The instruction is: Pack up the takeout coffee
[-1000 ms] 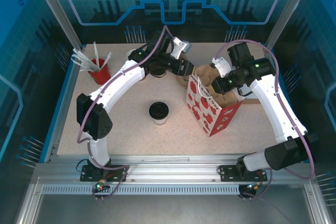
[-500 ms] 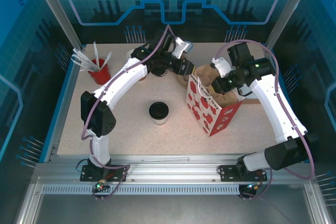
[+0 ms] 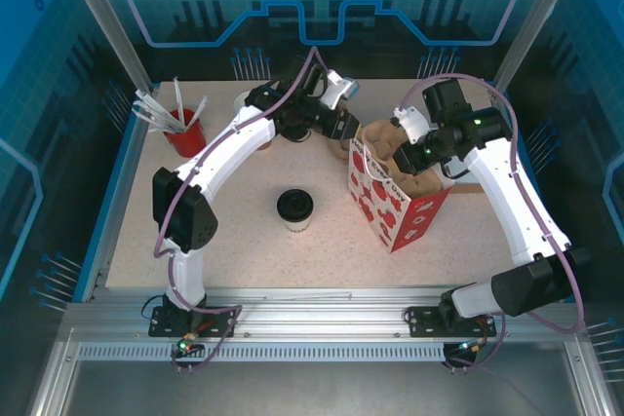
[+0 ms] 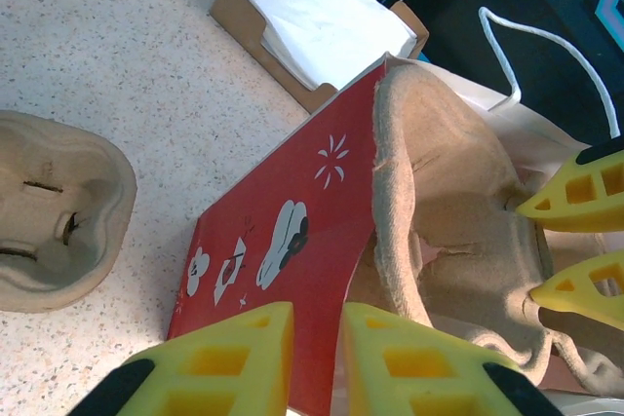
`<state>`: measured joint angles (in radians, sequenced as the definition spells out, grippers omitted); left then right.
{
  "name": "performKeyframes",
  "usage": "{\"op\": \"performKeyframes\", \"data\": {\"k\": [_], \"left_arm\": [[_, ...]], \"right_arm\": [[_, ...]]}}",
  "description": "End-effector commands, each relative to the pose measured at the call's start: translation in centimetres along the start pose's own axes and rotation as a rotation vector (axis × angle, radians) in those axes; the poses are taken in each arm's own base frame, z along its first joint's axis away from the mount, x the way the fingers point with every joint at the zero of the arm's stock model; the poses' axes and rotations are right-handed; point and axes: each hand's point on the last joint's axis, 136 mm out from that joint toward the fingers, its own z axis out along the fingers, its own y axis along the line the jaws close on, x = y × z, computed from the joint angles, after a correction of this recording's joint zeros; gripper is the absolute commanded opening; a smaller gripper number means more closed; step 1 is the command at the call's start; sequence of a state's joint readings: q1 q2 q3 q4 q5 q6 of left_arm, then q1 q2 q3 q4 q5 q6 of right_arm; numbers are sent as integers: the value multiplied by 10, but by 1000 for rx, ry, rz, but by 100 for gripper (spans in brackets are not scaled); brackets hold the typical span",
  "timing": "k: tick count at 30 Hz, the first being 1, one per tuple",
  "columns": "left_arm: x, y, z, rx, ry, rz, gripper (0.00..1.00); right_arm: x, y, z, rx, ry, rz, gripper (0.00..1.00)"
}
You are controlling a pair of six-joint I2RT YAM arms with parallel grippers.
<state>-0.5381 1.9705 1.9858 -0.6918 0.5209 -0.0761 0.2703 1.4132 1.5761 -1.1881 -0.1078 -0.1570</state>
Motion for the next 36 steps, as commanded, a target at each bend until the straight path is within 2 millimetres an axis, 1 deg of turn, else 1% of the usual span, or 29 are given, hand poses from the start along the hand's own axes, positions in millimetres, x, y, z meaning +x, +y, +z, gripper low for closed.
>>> {"op": "performKeyframes", "data": {"k": [1, 3, 10, 19, 28, 36], "left_arm": [[-2, 8, 0, -17, 5, -12, 20], [-2, 10, 1, -19, 3, -15, 17], [-1, 15, 2, -33, -4, -23, 15], [0, 16, 1, -36, -22, -30, 13], [1, 10, -2, -16, -58, -38, 12], [3, 4, -5, 0, -92, -50, 13]], "right_arm": [[5, 6, -5, -3, 0, -3, 11], [7, 7, -5, -2, 3, -1, 11], [14, 9, -6, 0, 9, -1, 11], [22, 12, 2, -6, 37, 2, 11], [18, 8, 11, 29, 66, 20, 11], [2, 1, 13, 72, 76, 9, 11]]}}
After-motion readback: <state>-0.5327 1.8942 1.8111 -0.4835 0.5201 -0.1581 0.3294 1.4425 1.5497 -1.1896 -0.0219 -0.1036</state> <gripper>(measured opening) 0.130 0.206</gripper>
